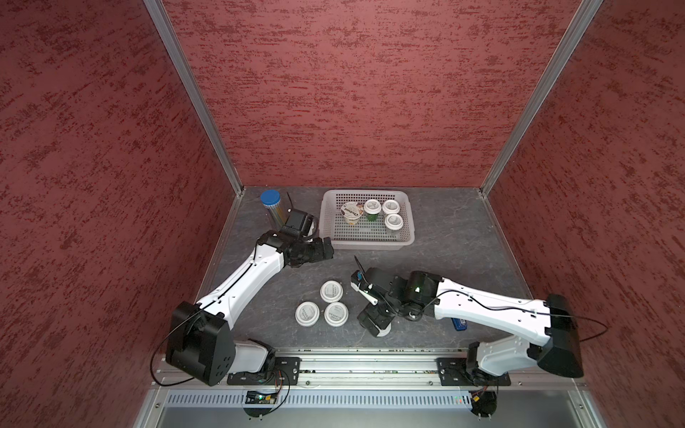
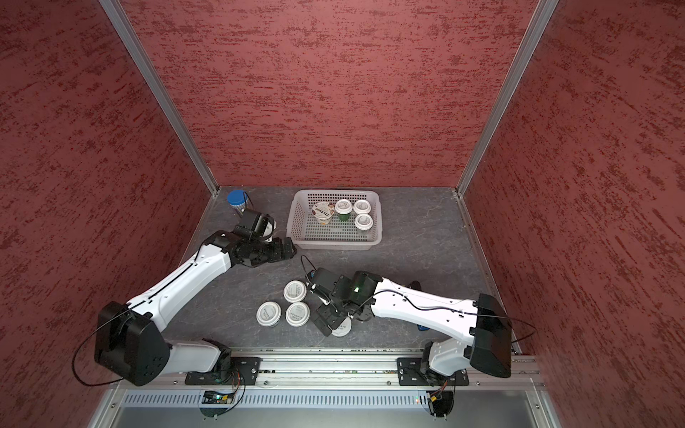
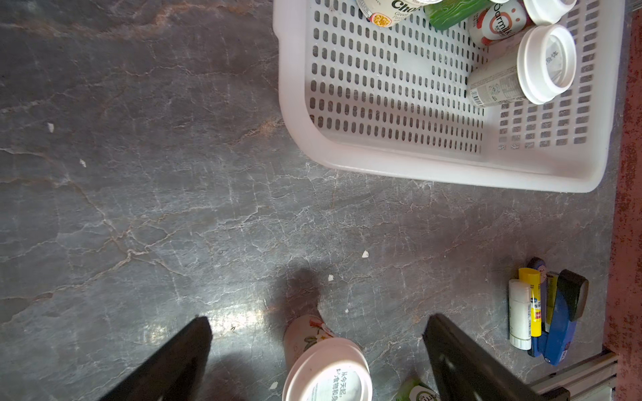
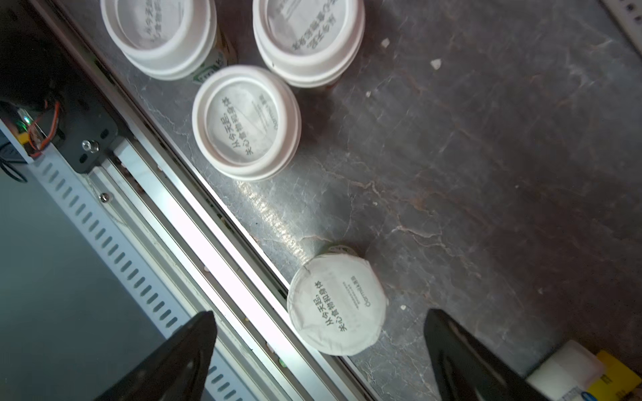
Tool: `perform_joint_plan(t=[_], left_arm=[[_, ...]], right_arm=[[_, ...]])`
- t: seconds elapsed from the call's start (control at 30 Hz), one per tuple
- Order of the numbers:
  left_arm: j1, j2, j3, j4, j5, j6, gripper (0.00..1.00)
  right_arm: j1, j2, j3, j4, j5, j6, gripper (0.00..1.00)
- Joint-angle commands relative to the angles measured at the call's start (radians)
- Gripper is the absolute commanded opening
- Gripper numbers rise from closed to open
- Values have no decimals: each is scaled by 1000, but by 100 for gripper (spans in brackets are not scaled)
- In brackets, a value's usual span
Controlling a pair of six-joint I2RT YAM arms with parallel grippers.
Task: Put the yogurt in the basket
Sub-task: Move the yogurt at the center of the board.
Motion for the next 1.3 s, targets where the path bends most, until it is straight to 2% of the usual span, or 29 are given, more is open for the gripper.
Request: perform_joint_plan(t=[0.0, 0.5, 0.8, 1.27], left_arm=[[-6, -6, -5, -4, -16, -6, 100], [-3, 5, -6, -4, -26, 5, 100], [-3, 9, -2, -1, -17, 2, 100], [1, 13, 0, -3, -21, 2, 100]], right_arm=[[7, 17, -44, 20, -2, 64, 98], [13, 158, -91, 75, 13, 75, 98], [11, 168, -85, 66, 44, 69, 85], [-7, 163, -79, 54, 58, 73, 77]])
